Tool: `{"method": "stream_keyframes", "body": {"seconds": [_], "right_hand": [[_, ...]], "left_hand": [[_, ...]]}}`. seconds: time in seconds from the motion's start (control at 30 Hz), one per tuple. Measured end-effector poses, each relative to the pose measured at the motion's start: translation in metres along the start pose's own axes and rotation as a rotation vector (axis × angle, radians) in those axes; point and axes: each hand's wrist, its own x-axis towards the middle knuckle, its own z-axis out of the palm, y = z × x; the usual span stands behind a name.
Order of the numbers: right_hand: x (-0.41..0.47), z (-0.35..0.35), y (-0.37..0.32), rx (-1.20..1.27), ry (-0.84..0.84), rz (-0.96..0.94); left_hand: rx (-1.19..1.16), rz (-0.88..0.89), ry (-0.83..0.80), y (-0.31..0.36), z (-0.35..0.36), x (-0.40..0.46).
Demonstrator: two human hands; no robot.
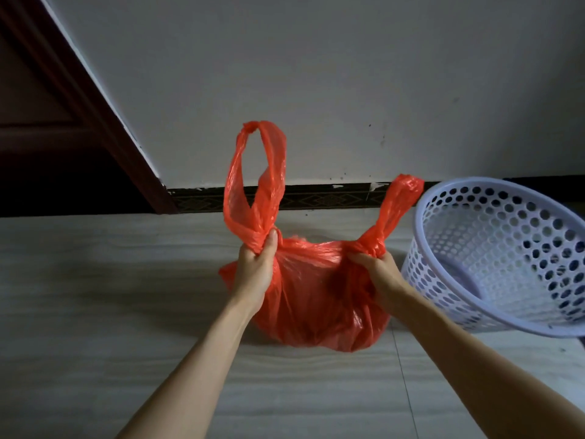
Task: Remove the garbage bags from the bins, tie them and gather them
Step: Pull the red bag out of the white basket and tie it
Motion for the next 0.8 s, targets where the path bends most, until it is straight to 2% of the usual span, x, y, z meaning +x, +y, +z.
{"method": "stream_keyframes", "body": {"seconds": [0.1,0.2,0.27,0.33,0.43,0.5,0.57,0.67,0.8], "right_hand": [[0.001,-0.002,-0.001,-0.063,-0.019,0.061],[-0.003,0.001,0.001,-0.179,-0.111,0.151],[-0.007,0.006,0.005,-0.166,-0.148,0.187],[-0.008,0.008,0.01,-0.048,-0.122,0.224],[-0.01,0.008,0.012,0.204,-0.142,0.293],[-0.012,0.008,0.014,0.437,-0.221,0.34],[-0.014,0.011,0.017,0.597,-0.29,0.344],[-0.015,0.012,0.019,0.651,-0.275,0.313],[-0.011,0.01,0.02,0.74,-0.144,0.261]], "left_hand": [[-0.097,-0.06,0.051,-0.002,0.017,-0.001],[-0.256,-0.198,-0.063,-0.005,0.031,-0.007],[-0.263,-0.282,-0.134,-0.008,0.033,-0.01],[-0.311,-0.335,-0.195,-0.01,0.03,-0.013],[-0.503,-0.375,-0.246,-0.009,0.026,-0.015],[-0.415,-0.418,-0.246,-0.013,0.026,-0.015],[-0.278,-0.363,-0.209,-0.017,0.028,-0.017],[-0.231,-0.282,-0.12,-0.02,0.028,-0.016],[-0.327,-0.312,-0.107,-0.018,0.025,-0.012]]}}
